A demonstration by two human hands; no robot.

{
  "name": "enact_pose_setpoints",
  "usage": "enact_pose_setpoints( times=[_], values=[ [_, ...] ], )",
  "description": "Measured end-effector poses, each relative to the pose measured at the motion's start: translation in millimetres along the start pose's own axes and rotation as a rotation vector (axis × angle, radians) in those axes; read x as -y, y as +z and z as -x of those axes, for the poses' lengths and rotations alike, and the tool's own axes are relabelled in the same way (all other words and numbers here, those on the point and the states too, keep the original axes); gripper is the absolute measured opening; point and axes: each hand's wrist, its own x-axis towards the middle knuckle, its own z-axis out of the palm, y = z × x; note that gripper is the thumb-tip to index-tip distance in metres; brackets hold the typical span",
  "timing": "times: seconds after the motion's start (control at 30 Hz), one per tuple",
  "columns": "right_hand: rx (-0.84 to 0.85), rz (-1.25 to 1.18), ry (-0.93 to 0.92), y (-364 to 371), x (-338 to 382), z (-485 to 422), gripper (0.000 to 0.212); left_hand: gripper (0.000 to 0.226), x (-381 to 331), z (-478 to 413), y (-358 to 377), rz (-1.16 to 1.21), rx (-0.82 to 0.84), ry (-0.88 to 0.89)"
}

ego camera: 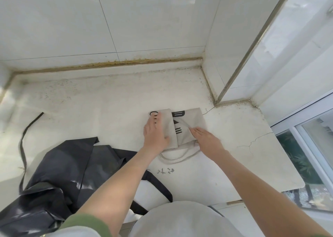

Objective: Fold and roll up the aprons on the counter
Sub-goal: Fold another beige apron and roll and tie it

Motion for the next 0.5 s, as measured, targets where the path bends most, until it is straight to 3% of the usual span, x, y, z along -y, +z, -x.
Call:
enact_pose_setpoints(
  times=[0.1,0.17,0.3,0.4,0.5],
  values=[
    [-0.009,-0.044,-0.039,1.7,2.1,6.5,0.085,0.103,1.0,4.2,8.3,-0.364,0.291,0.289],
    [-0.039,-0.03,-0.114,2.5,1.5,10.6,0.092,0.102,5.8,5.9,16.2,-0.486,0.412,0.319],
    [-0.026,0.172,-0.191,3.7,-7.7,9.9,0.094,0.075,7.4,5.4,21.2,-0.578,0.436,0.33],
    [-0.066,0.077,-0.207,9.8,-16.8,13.7,0.077,0.062,9.9,4.7,20.9,-0.578,0.457,0.384],
    [-0.026,0.001,-0.134,14.4,-22.9,15.2,0.077,0.055,18.0,3.9,19.9,-0.509,0.441,0.408]
  ],
)
